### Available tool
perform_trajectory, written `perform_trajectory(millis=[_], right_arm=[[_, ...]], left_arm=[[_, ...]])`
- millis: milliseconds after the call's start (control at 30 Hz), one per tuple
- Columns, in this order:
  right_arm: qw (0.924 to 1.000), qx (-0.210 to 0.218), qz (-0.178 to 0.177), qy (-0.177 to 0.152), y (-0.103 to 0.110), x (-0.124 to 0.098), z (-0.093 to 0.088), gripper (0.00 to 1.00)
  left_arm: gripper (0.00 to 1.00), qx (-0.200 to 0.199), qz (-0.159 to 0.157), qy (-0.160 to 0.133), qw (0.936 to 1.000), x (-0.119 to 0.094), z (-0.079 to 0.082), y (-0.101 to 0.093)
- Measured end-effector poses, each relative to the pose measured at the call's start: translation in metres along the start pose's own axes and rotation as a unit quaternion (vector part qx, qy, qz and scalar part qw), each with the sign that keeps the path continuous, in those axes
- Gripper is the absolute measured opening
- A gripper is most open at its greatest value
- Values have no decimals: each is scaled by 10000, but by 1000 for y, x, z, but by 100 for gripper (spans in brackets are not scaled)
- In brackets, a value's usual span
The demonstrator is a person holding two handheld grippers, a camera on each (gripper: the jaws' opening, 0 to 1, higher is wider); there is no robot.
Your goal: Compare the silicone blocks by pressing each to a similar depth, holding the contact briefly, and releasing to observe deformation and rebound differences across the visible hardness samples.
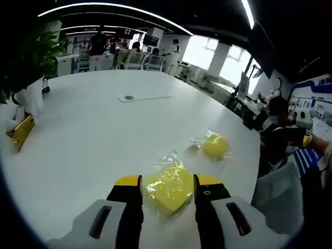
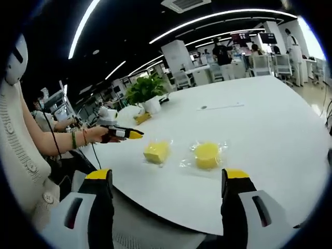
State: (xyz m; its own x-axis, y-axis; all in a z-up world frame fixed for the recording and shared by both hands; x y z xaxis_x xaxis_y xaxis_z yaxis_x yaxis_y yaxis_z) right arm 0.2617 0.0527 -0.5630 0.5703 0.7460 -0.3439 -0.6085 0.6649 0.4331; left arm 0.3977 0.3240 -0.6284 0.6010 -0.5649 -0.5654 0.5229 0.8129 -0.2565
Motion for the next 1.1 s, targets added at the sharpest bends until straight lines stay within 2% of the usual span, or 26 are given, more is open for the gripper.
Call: perform_trajectory(millis=[100, 200, 267, 367, 467, 600, 767, 933, 1100], right_arm=[[9998, -197, 93, -31, 2, 1, 4, 82], [9986, -439, 235, -200, 5, 0, 13, 83], [9973, -501, 432, -318, 9, -1, 18, 85], [9953, -625, 586, -445, 11, -4, 21, 91], [9941, -672, 714, -473, 11, -6, 22, 92], [9941, -696, 739, -390, 8, -10, 18, 91], [9943, -692, 683, -442, 2, -19, 18, 90], [9952, -639, 595, -433, -8, -28, 12, 89], [9959, -569, 564, -431, -19, -33, 7, 88]], left_arm=[[39, 258, -35, -210, 9994, -20, 1, -21], [44, 232, -32, -479, 9986, -39, 4, -37], [44, 379, 121, -673, 9969, -52, 7, -45], [44, 424, 70, -908, 9949, -70, 8, -63], [46, 518, 210, -1132, 9920, -87, 7, -75], [47, 646, 368, -1177, 9903, -97, 2, -81], [50, 783, 583, -1173, 9883, -111, -10, -87], [50, 737, 782, -1209, 9868, -120, -19, -89], [50, 711, 933, -1123, 9867, -126, -25, -88]])
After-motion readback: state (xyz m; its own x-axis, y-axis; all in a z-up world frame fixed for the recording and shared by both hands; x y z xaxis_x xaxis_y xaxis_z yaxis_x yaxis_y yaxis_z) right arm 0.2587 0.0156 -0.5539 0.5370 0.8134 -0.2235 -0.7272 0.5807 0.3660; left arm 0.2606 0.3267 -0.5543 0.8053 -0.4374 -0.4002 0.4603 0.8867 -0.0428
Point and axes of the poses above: the point that each gripper's makers call its tool centre point, and the gripper's own axes: x roughly forward along the fingers, y roughly to its left, z roughly out of its top, the point moved 1 cm from there along -x, roughly backward along the fingers, and after that the axes turned 7 degrees about z, right-handed, at the moved point
